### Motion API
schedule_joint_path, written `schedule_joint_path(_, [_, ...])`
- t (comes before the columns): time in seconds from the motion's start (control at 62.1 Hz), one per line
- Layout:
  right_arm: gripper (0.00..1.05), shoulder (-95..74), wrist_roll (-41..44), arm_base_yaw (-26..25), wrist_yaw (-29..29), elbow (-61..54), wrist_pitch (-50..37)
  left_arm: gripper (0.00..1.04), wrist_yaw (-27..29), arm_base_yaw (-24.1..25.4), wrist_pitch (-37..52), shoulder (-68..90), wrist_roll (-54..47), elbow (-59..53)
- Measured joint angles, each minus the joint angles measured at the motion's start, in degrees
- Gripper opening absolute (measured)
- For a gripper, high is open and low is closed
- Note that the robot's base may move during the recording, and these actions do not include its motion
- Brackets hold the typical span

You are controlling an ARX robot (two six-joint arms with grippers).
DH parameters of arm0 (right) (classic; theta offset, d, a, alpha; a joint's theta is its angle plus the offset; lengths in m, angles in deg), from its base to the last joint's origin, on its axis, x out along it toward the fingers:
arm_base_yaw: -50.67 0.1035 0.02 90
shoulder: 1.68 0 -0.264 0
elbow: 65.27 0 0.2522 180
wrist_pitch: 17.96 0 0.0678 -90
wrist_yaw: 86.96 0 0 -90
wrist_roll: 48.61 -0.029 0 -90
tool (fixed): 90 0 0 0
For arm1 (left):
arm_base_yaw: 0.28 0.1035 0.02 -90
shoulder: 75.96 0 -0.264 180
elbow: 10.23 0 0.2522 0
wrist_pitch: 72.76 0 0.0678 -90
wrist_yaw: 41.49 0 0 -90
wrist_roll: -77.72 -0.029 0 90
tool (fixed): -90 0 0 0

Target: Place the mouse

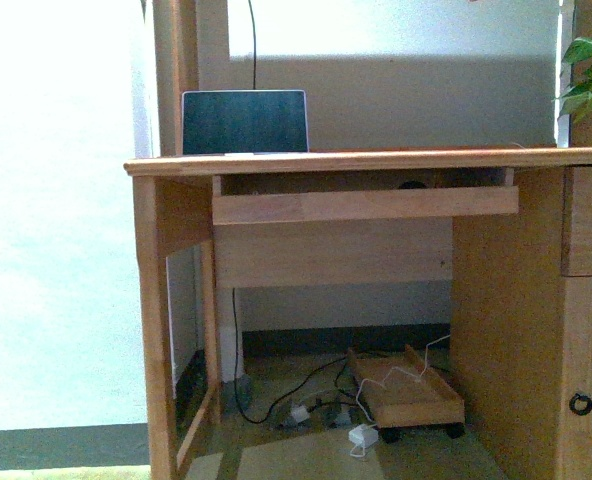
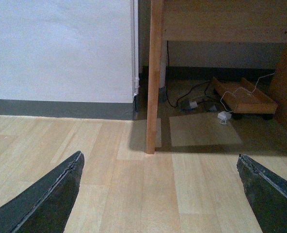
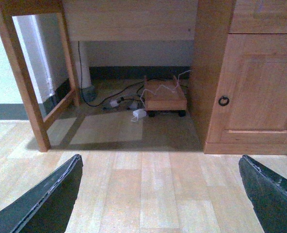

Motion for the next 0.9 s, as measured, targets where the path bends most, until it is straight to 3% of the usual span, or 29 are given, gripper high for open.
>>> schedule_joint_path(0.902, [0.97, 0.00, -0.02, 0.00, 0.00, 0.00, 0.00, 0.97, 0.00, 0.00, 0.00, 0.00, 0.00, 0.00])
